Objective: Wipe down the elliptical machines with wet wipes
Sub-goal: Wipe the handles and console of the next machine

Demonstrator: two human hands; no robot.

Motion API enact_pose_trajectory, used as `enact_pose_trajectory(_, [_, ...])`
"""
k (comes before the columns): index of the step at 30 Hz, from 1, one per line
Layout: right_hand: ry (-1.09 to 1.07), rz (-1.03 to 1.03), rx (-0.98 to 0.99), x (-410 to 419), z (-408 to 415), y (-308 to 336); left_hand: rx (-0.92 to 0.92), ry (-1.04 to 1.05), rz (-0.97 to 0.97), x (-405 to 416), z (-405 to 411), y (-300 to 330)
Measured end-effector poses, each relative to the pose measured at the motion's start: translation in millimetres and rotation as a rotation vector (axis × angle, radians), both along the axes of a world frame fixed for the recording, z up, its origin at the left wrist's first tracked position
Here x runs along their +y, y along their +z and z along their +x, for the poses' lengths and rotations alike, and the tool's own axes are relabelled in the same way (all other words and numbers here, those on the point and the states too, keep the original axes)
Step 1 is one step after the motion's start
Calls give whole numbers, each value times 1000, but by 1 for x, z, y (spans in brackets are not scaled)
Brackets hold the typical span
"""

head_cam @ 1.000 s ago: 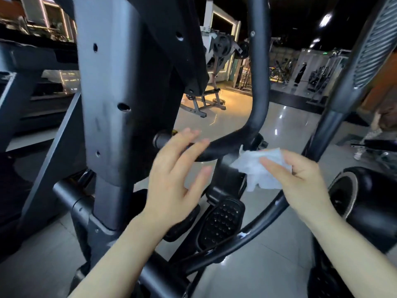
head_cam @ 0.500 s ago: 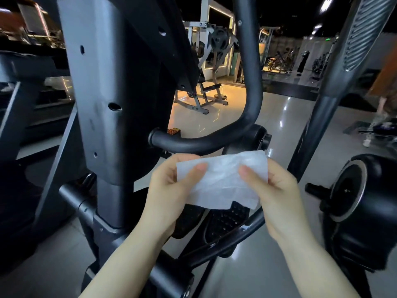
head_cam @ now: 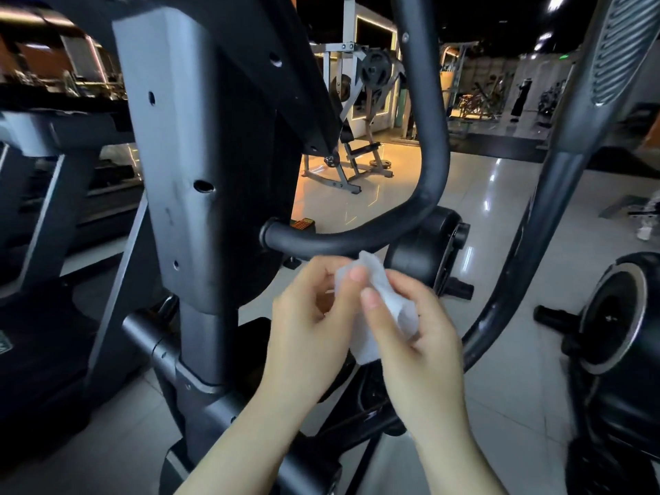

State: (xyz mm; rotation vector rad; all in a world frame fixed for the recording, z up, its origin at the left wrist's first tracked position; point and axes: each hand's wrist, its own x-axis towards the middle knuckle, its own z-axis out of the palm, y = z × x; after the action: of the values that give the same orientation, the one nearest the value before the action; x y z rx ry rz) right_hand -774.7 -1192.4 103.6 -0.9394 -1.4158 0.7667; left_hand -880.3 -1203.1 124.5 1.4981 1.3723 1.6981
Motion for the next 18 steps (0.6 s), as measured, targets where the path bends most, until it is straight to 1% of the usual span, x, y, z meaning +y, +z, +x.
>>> enact_pose_trajectory(2, [4, 79, 54, -1, 1, 4, -66, -291, -81, -4, -3, -2])
enact_pose_trajectory(3, [14, 102, 60, 0, 3, 5, -88, -403, -131, -6, -5, -1])
enact_pose_trajectory(5, [16, 134, 31, 4, 8, 9, -36, -495, -153, -7, -8, 5])
enact_pose_trajectory(6, [3, 140, 15, 9, 12, 11, 1, -474, -108, -5, -11, 10])
enact_pose_trajectory(8, [-58, 125, 14, 26, 19, 13, 95, -302, 44, 5, -19, 22])
enact_pose_trajectory(9, [-125, 136, 25, 38, 23, 16, 200, -178, 114, 14, -25, 28])
enact_pose_trajectory(11, [-331, 288, 16, 74, 29, 28, 537, 72, 207, 41, -33, 40])
enact_pose_trajectory(12, [-445, 384, -15, 94, 31, 35, 687, 153, 225, 57, -35, 44])
enact_pose_trajectory(13, [-523, 462, -63, 115, 32, 43, 796, 197, 232, 72, -35, 46])
enact_pose_trajectory(15, [-537, 556, -223, 153, 35, 54, 902, 243, 226, 100, -33, 41])
enact_pose_trajectory(17, [-546, 626, -371, 174, 41, 49, 903, 327, 182, 113, -30, 34])
enact_pose_trajectory(18, [-551, 647, -408, 178, 42, 40, 894, 370, 184, 117, -31, 31])
